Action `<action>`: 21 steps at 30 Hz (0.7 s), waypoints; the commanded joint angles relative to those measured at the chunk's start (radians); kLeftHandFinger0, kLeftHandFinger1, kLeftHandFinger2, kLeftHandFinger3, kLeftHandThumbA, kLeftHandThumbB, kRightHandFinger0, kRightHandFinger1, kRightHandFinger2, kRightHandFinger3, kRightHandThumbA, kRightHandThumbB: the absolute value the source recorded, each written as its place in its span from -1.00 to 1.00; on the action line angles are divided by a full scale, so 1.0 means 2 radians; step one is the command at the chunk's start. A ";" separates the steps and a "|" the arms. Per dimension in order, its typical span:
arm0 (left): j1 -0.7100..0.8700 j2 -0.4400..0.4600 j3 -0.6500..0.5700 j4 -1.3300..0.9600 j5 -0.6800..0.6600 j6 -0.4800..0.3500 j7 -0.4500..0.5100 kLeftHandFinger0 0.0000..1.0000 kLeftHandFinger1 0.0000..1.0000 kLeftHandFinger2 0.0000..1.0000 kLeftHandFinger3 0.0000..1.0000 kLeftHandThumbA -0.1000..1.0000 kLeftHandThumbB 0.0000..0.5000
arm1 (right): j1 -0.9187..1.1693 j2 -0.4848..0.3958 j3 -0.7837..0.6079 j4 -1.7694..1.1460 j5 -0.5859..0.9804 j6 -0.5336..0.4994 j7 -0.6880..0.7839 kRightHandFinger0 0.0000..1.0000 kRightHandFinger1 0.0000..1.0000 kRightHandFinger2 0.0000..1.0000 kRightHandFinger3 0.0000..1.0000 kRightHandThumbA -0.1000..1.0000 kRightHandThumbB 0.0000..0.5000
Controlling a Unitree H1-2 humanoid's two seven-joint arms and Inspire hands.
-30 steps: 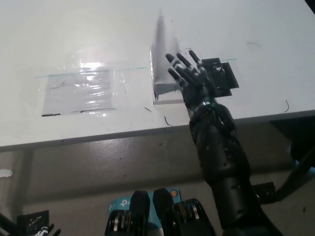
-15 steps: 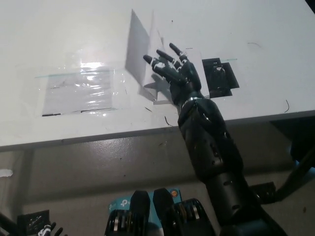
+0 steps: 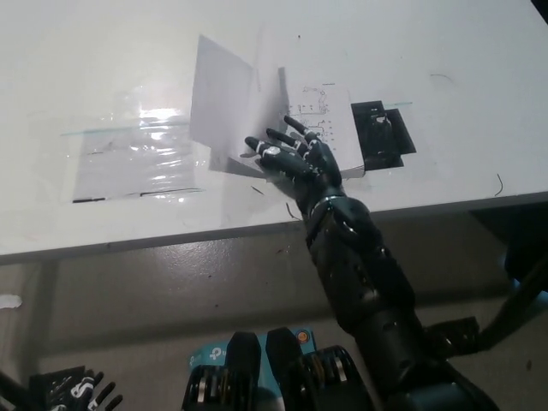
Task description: The robot uses its right hand to slide under the cover of the book kept in the middle of the desk and open it
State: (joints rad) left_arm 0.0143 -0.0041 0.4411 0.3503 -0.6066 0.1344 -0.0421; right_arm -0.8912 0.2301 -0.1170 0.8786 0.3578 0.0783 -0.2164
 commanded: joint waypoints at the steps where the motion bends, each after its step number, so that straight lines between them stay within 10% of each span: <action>1: 0.001 0.009 -0.007 -0.013 0.010 -0.001 -0.006 0.50 0.49 0.60 0.70 0.87 -0.22 | -0.030 -0.008 0.031 0.018 -0.046 -0.028 0.031 0.24 0.30 0.33 0.87 1.00 -0.40; 21: -0.010 0.017 -0.021 -0.020 0.016 0.010 0.003 0.37 0.42 0.50 0.59 0.79 -0.29 | -0.201 -0.064 0.219 0.109 -0.217 -0.038 0.076 0.11 0.21 0.16 0.74 1.00 -0.01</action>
State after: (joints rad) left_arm 0.0110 0.0172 0.4049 0.3426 -0.5879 0.1449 -0.0413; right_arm -1.1852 0.1237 0.2349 1.0787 0.0793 0.0410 -0.1262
